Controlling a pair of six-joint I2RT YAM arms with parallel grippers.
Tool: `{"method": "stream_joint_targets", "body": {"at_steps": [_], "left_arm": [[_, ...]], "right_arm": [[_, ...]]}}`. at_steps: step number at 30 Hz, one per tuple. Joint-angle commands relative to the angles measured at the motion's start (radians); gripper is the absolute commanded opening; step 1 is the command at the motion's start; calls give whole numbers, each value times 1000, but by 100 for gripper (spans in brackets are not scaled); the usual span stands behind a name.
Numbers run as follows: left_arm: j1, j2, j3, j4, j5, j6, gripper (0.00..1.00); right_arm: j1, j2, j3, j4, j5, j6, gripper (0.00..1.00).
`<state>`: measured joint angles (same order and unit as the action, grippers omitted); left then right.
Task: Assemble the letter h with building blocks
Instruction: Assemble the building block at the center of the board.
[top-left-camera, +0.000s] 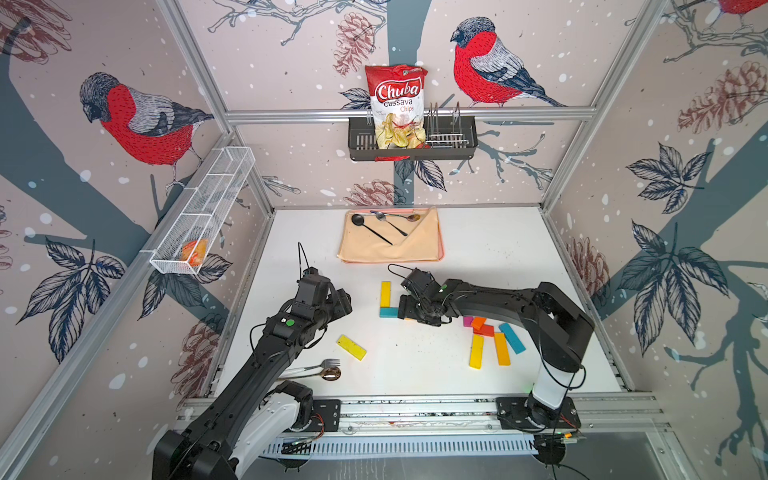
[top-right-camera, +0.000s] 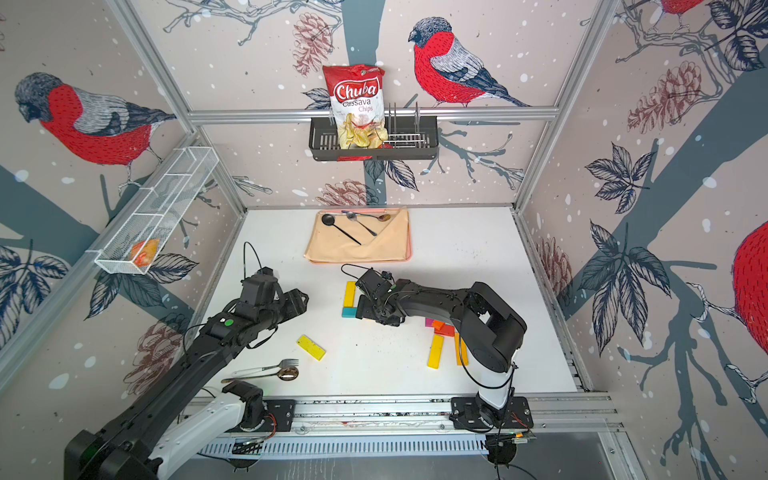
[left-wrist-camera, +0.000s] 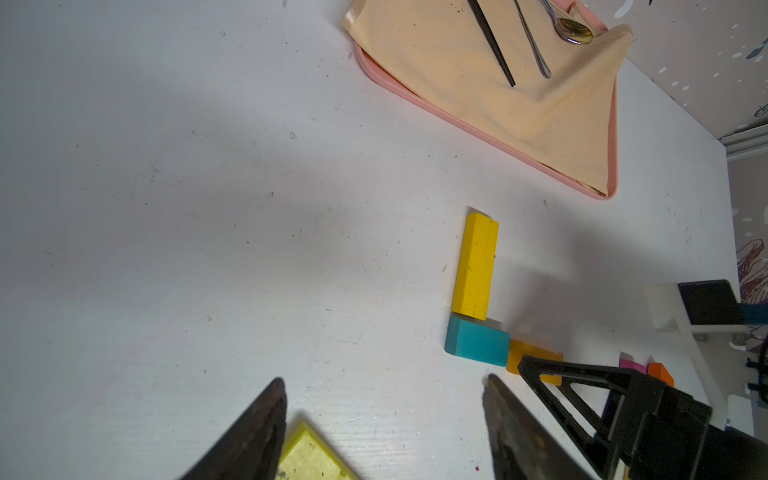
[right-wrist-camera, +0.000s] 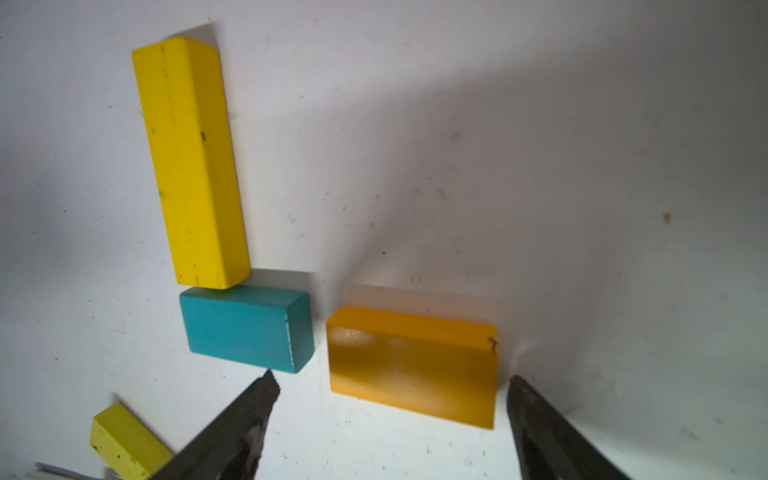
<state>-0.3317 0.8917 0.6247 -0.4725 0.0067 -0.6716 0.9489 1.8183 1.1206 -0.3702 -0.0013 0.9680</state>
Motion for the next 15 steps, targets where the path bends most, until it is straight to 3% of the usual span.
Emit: {"method": "stream_joint_targets", "body": {"at_steps": [1, 15], "left_arm": [[1, -2, -3, 29, 21, 23, 73], [1, -2, -9, 37, 23, 24, 73]], "right_arm": [[3, 7, 10, 14, 0, 1, 88], [6, 45, 60, -14, 9, -19, 86]]}}
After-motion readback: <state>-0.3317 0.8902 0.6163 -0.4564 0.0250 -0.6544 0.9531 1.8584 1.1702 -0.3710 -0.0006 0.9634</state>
